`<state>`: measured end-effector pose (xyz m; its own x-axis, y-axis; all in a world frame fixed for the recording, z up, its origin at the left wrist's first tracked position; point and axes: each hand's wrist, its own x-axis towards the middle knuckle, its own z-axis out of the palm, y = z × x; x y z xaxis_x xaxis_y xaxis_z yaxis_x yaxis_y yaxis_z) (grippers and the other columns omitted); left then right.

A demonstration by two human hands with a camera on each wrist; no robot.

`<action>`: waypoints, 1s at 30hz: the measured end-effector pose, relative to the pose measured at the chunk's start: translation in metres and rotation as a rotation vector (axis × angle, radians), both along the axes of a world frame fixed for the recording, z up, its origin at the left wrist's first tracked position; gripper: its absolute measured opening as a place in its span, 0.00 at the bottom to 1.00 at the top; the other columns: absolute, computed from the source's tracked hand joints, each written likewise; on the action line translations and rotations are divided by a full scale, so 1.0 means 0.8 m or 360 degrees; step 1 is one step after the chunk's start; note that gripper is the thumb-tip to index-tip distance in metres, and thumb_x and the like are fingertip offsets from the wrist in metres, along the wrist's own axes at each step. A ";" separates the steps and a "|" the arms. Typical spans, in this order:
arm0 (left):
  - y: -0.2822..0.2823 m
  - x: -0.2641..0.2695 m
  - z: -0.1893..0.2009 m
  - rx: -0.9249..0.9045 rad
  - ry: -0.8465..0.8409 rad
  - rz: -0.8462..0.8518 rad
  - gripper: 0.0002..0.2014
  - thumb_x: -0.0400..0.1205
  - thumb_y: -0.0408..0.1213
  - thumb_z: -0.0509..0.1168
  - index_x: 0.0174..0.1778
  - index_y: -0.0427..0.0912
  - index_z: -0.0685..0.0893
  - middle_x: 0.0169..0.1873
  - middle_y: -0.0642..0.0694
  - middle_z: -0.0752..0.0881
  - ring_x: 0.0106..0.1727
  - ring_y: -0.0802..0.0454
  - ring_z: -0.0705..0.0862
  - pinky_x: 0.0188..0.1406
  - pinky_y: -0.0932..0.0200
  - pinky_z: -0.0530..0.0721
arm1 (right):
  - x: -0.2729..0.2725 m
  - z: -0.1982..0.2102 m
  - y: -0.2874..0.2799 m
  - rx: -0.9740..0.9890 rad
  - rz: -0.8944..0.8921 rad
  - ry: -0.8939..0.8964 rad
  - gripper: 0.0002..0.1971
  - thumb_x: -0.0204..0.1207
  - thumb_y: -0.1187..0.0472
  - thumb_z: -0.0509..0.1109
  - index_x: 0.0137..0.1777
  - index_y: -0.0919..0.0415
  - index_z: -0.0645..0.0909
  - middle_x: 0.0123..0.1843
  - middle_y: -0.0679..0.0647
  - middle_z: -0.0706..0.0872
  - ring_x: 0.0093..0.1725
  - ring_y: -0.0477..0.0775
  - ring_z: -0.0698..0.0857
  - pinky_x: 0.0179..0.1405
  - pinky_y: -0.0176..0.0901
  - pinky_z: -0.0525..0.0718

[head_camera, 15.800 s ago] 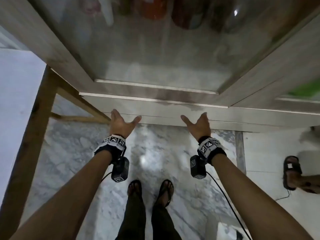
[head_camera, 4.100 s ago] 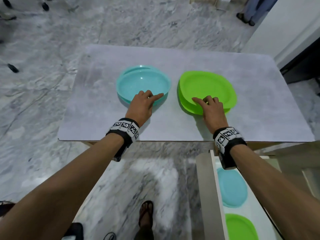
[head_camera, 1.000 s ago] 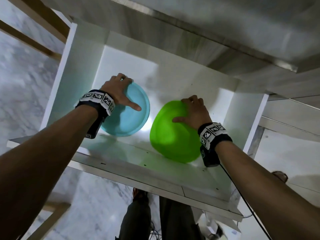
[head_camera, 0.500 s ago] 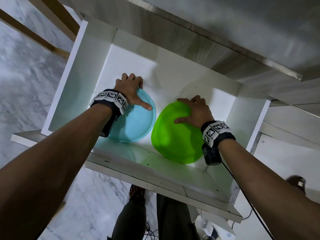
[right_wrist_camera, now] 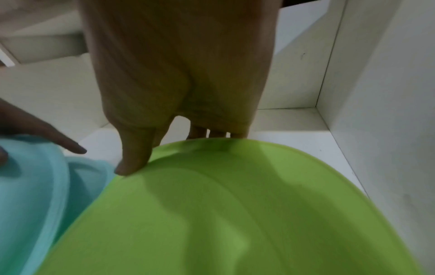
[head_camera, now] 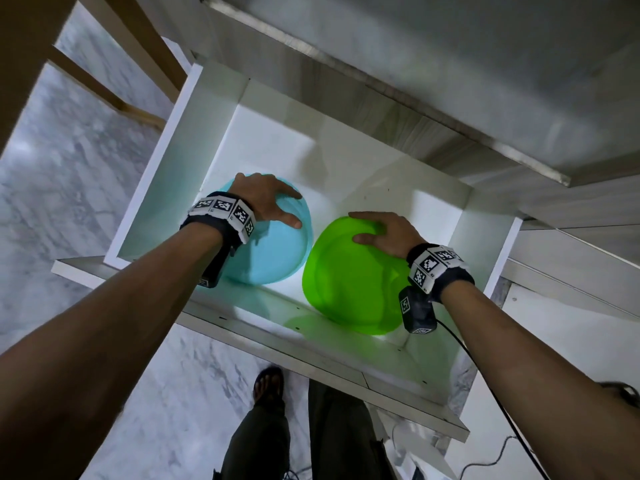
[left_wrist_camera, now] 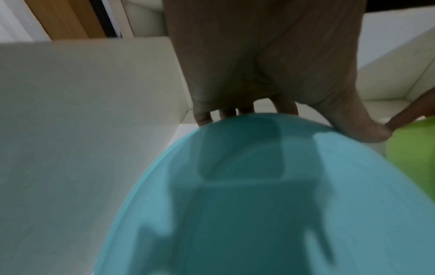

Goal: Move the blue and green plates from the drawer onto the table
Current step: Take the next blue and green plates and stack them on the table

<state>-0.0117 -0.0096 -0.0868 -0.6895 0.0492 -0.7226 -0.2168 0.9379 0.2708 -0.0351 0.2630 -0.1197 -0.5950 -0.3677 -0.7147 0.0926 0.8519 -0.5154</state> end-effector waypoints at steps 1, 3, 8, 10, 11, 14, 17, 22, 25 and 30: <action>-0.003 0.002 0.008 0.0039 -0.0011 0.0044 0.31 0.64 0.66 0.72 0.64 0.69 0.78 0.69 0.51 0.80 0.70 0.45 0.76 0.70 0.47 0.68 | 0.000 0.005 -0.002 -0.0023 0.0009 -0.0017 0.27 0.71 0.49 0.76 0.70 0.39 0.76 0.75 0.51 0.77 0.75 0.57 0.74 0.76 0.52 0.71; -0.010 0.006 0.024 0.0148 -0.0066 0.0140 0.27 0.66 0.58 0.75 0.63 0.68 0.80 0.70 0.50 0.80 0.69 0.45 0.78 0.68 0.51 0.72 | 0.004 0.018 -0.007 -0.0031 0.0053 -0.0033 0.26 0.71 0.52 0.76 0.69 0.38 0.77 0.75 0.51 0.78 0.75 0.57 0.74 0.76 0.54 0.71; -0.023 0.036 0.073 0.0420 -0.0038 0.0277 0.24 0.73 0.43 0.75 0.65 0.57 0.82 0.71 0.45 0.77 0.67 0.45 0.77 0.62 0.62 0.71 | 0.019 0.079 -0.023 -0.0017 0.0143 0.0105 0.26 0.73 0.56 0.75 0.70 0.37 0.76 0.75 0.50 0.78 0.75 0.57 0.74 0.74 0.55 0.73; -0.030 0.053 0.103 0.0479 0.0069 0.0340 0.23 0.74 0.42 0.74 0.66 0.56 0.81 0.71 0.45 0.78 0.66 0.45 0.78 0.62 0.62 0.72 | 0.022 0.118 -0.030 -0.0001 0.0156 0.0211 0.26 0.74 0.56 0.74 0.70 0.35 0.75 0.76 0.49 0.77 0.74 0.57 0.75 0.73 0.54 0.74; -0.034 0.062 0.121 0.0514 0.0134 0.0384 0.23 0.74 0.42 0.73 0.66 0.57 0.82 0.70 0.46 0.79 0.66 0.44 0.79 0.64 0.60 0.73 | 0.022 0.139 -0.033 0.0010 0.0172 0.0271 0.27 0.74 0.56 0.74 0.70 0.34 0.74 0.76 0.49 0.77 0.74 0.56 0.75 0.72 0.55 0.75; -0.052 0.088 0.190 0.0626 0.0327 0.0478 0.23 0.75 0.40 0.73 0.66 0.56 0.81 0.70 0.46 0.81 0.69 0.45 0.78 0.72 0.54 0.73 | 0.020 0.214 -0.048 -0.0027 0.0256 0.0463 0.28 0.73 0.57 0.75 0.70 0.33 0.74 0.75 0.48 0.78 0.74 0.55 0.76 0.74 0.55 0.74; -0.075 0.115 0.268 0.0648 0.0496 0.0559 0.23 0.76 0.39 0.72 0.68 0.52 0.80 0.71 0.47 0.79 0.72 0.47 0.75 0.69 0.63 0.68 | 0.019 0.299 -0.074 -0.0117 0.0325 0.0527 0.28 0.74 0.62 0.74 0.72 0.42 0.74 0.75 0.49 0.77 0.75 0.52 0.74 0.75 0.44 0.68; -0.136 0.169 0.412 0.0561 0.0831 0.0722 0.23 0.76 0.40 0.72 0.68 0.52 0.80 0.69 0.48 0.81 0.70 0.49 0.77 0.60 0.69 0.67 | 0.020 0.439 -0.158 -0.0178 0.0475 0.0816 0.29 0.69 0.54 0.75 0.68 0.29 0.73 0.73 0.47 0.80 0.72 0.56 0.78 0.74 0.57 0.74; -0.168 0.203 0.482 0.0559 0.0984 0.0839 0.23 0.74 0.43 0.73 0.66 0.53 0.81 0.67 0.47 0.83 0.69 0.49 0.79 0.69 0.58 0.73 | 0.024 0.504 -0.210 -0.0276 0.0579 0.0903 0.31 0.69 0.55 0.75 0.68 0.29 0.72 0.72 0.50 0.82 0.71 0.56 0.79 0.73 0.58 0.75; -0.237 0.288 0.589 0.0380 0.1247 0.1056 0.23 0.75 0.37 0.72 0.67 0.50 0.81 0.67 0.48 0.83 0.66 0.54 0.79 0.61 0.66 0.70 | 0.056 0.620 -0.313 -0.0385 0.0804 0.1110 0.29 0.71 0.54 0.74 0.69 0.30 0.72 0.73 0.51 0.81 0.73 0.58 0.77 0.75 0.57 0.72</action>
<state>0.2189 -0.1993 0.3845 -0.9004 -0.4268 -0.0844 -0.3515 0.5993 0.7192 0.0099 0.0124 0.3760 -0.5914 -0.7974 -0.1200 -0.6659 0.5668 -0.4851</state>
